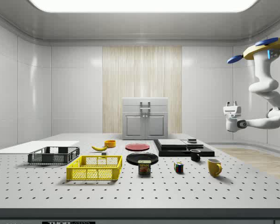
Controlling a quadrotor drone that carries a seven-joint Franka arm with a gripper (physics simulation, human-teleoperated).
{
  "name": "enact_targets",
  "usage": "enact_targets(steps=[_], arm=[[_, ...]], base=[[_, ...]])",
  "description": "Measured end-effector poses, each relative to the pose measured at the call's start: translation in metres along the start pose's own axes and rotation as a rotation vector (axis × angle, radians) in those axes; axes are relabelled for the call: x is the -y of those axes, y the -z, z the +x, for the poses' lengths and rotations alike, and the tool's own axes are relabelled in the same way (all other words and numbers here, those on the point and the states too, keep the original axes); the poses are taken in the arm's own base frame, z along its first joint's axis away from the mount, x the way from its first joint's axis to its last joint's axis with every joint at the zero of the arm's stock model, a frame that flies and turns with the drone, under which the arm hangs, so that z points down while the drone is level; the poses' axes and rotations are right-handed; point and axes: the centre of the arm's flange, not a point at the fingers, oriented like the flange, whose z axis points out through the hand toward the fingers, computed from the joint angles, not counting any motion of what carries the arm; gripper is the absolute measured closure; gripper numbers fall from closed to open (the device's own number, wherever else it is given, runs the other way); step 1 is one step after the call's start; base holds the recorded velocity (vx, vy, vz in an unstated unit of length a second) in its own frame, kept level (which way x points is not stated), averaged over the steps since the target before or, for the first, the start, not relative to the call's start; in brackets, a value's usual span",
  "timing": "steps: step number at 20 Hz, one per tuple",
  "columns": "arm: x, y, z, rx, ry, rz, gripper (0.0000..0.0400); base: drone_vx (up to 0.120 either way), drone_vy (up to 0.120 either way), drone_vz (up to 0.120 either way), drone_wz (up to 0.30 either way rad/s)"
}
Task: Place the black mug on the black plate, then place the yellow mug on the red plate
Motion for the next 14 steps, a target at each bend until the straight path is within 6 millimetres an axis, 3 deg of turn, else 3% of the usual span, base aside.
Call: enact_targets(steps=[8, 14], arm=[[-0.002, 0.056, -0.002, -0.004, 0.0, 0.004, 0.0], [-0.001, 0.081, -0.001, -0.008, 0.0, 0.008, 0.0]], base=[[0.0, 0.0, 0.0, 0.0], [0.0, 0.0, 0.0, 0.0]])
